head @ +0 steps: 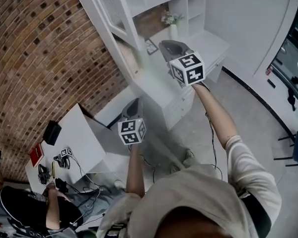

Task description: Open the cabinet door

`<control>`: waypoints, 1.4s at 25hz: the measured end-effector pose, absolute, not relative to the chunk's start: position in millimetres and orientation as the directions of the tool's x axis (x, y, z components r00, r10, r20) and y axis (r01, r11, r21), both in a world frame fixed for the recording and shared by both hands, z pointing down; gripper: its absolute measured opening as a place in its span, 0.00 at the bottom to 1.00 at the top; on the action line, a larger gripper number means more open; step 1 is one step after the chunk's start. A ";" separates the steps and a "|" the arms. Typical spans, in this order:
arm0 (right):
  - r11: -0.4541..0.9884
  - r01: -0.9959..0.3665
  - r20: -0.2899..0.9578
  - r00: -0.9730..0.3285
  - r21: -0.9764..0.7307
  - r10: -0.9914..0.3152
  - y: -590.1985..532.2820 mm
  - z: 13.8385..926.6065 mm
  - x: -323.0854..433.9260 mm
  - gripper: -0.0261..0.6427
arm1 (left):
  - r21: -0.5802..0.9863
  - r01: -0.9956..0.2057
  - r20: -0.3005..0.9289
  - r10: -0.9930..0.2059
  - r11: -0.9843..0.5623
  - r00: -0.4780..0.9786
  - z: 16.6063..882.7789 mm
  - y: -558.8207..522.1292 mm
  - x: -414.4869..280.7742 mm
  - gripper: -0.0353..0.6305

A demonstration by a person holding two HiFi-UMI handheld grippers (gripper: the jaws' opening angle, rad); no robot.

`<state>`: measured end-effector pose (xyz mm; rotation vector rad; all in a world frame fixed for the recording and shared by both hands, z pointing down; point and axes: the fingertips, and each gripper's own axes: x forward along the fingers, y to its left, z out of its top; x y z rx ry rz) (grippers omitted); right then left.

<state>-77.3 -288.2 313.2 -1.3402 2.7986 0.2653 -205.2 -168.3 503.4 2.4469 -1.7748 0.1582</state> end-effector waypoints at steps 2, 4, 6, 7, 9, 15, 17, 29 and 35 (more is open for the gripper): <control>0.587 -0.795 -0.075 -0.601 0.152 -0.796 -283.8 333.2 -57.0 0.10 | 0.039 -0.948 0.158 -0.935 -0.316 0.318 507.3 -171.0 -199.8 0.09; 0.562 -0.812 -0.049 -0.575 0.157 -0.817 -280.2 353.7 -34.2 0.10 | 0.046 -0.947 0.159 -0.933 -0.319 0.322 509.5 -174.0 -194.4 0.09; 0.544 -0.824 -0.027 -0.555 0.160 -0.832 -274.1 373.4 -13.1 0.10 | 0.054 -0.948 0.156 -0.935 -0.314 0.319 511.0 -177.1 -190.7 0.09; 0.534 -0.829 -0.018 -0.545 0.167 -0.839 -270.2 383.2 -3.5 0.10 | 0.055 -0.949 0.157 -0.936 -0.311 0.315 511.8 -179.2 -188.9 0.09; 0.511 -0.841 -0.004 -0.520 0.176 -0.854 -263.0 403.5 14.9 0.09 | 0.052 -0.951 0.162 -0.937 -0.306 0.310 513.7 -183.7 -184.1 0.09; 0.472 -0.869 0.048 -0.470 0.146 -0.881 -239.1 461.6 54.8 0.06 | 0.048 -0.955 0.181 -0.938 -0.291 0.295 521.6 -186.7 -166.8 0.09; 0.464 -0.876 0.060 -0.460 0.130 -0.886 -230.3 475.5 65.0 0.06 | 0.051 -0.956 0.185 -0.938 -0.290 0.294 526.0 -184.6 -163.1 0.09; 0.398 -0.913 0.097 -0.390 0.084 -0.916 -197.3 511.5 122.6 0.06 | 0.073 -0.961 0.210 -0.938 -0.266 0.276 549.9 -164.8 -155.2 0.09; 0.400 -0.913 0.112 -0.390 0.081 -0.914 -198.0 516.3 123.1 0.06 | 0.079 -0.962 0.213 -0.938 -0.261 0.272 552.4 -162.6 -151.4 0.09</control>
